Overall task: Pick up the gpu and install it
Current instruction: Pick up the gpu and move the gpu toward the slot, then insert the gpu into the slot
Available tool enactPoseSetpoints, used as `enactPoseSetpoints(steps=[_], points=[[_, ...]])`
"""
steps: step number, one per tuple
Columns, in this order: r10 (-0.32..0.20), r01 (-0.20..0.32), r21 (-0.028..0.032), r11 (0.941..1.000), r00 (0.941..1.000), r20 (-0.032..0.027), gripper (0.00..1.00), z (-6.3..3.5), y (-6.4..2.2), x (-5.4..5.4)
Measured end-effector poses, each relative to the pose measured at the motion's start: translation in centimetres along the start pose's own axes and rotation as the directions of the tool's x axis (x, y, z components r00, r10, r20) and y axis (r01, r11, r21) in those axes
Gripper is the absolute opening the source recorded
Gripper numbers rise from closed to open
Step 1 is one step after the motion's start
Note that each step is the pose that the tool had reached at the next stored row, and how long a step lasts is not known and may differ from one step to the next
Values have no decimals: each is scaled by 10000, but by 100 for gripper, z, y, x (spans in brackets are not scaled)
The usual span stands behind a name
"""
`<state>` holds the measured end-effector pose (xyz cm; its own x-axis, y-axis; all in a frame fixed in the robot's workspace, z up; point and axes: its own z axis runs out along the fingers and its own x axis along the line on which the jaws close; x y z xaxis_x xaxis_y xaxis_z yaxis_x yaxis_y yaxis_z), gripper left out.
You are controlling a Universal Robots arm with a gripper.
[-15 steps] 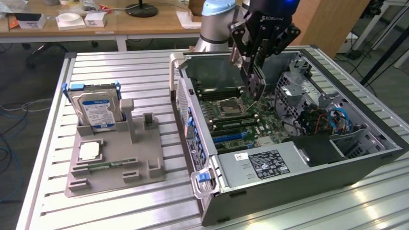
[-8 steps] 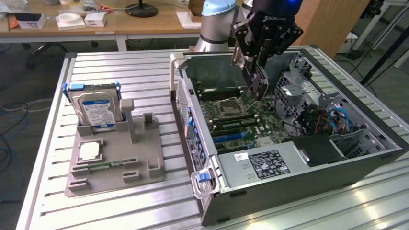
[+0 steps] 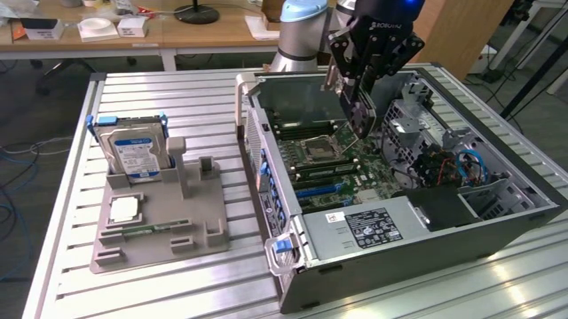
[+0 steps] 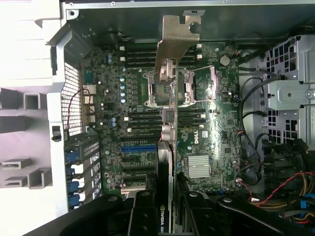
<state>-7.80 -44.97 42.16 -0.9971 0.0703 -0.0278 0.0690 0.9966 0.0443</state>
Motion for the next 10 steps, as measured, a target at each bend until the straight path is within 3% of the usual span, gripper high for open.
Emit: enactPoseSetpoints(steps=[10], points=[[-8, 8, 0, 10000, 10000, 0, 26, 0, 0, -1]])
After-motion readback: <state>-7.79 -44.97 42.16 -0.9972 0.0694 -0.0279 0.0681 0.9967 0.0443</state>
